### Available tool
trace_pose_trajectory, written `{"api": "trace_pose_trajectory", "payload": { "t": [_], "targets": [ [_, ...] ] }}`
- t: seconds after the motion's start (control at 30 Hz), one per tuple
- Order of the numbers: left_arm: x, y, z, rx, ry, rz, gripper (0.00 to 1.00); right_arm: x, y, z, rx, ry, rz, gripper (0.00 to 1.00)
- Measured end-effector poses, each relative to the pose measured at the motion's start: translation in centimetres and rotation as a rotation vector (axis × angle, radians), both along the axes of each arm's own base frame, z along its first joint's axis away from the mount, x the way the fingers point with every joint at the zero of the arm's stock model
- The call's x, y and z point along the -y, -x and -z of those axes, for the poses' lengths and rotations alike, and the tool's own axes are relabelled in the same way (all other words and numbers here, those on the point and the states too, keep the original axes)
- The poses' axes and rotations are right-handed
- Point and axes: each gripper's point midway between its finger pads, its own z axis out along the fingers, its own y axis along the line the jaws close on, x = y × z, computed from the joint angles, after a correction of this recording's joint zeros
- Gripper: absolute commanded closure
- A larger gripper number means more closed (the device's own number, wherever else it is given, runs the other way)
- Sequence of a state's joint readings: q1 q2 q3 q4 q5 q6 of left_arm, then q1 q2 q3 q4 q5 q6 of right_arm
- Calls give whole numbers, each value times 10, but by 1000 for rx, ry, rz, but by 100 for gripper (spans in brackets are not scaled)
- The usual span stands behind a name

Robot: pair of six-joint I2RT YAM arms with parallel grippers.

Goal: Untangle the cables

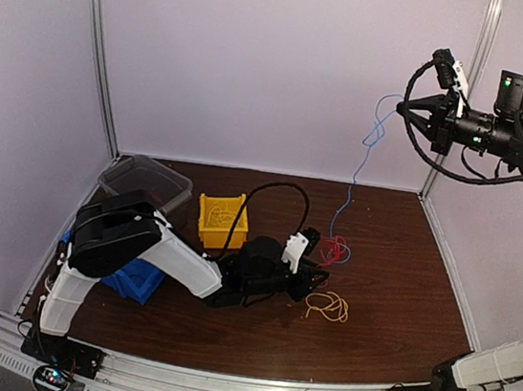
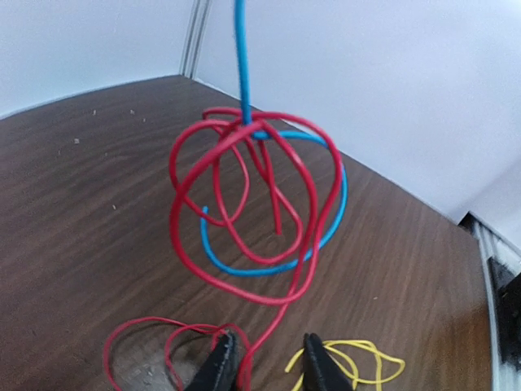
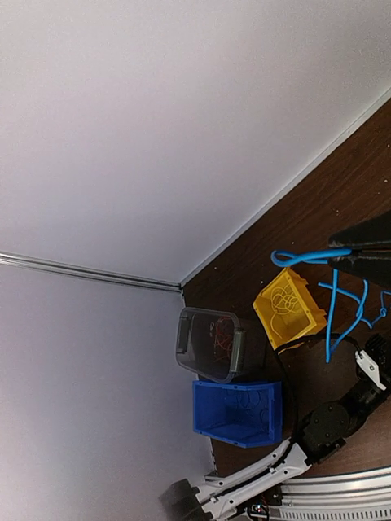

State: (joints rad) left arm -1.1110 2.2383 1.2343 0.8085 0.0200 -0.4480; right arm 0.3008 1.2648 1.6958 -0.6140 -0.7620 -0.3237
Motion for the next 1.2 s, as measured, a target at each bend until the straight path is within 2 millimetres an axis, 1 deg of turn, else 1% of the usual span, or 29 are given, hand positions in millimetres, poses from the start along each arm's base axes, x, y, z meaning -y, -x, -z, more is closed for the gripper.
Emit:
{"api": "trace_pose_trajectory", "payload": {
  "t": [0.03,0.1,0.27,0.37,0.47,0.53,0.6,0.7,0.77,0.8,0.87,0.9,0.93,1.0,1.03,1.1,1.17,1.2],
  "targets": [
    [2,-2,1,2,2,-10,93,0,0,-1,1,-3,0,100],
    [2,-6,4,3,0,-28,100,0,0,-3,1,-8,2,100],
    [0,-10,5,9,-3,-51,100,2,0,-12,18,-15,15,100],
    [-1,-10,7,5,-6,-55,100,5,-4,-21,37,-20,39,100],
    [-3,-9,12,-15,-14,-58,100,11,-12,-43,84,-34,82,100],
    [-6,-7,19,-39,-17,-62,100,17,-17,-66,130,-54,119,100],
    [-12,-4,30,-73,-32,-65,100,24,-19,-91,185,-78,153,100],
    [-18,1,44,-114,-53,-69,100,33,-15,-126,273,-118,189,100],
    [-21,3,50,-130,-62,-70,100,36,-11,-139,308,-135,193,100],
    [-22,5,51,-131,-64,-68,95,37,-9,-141,315,-141,192,100],
    [-22,10,53,-126,-71,-56,74,35,-9,-137,312,-141,183,100],
    [-22,14,54,-114,-80,-45,66,34,-11,-130,299,-135,179,100],
    [-21,17,53,-102,-88,-36,60,33,-14,-123,283,-127,174,100],
    [-18,27,45,-76,-98,-11,54,29,-21,-100,241,-99,164,100],
    [-17,33,37,-63,-94,3,52,27,-27,-81,204,-77,159,100],
    [-15,40,14,-28,-74,19,49,24,-33,-59,162,-46,153,100],
    [-17,46,-20,10,-34,25,47,22,-37,-31,112,-7,139,100],
    [-20,48,-37,27,-13,22,46,21,-37,-21,91,6,132,100]
  ]
}}
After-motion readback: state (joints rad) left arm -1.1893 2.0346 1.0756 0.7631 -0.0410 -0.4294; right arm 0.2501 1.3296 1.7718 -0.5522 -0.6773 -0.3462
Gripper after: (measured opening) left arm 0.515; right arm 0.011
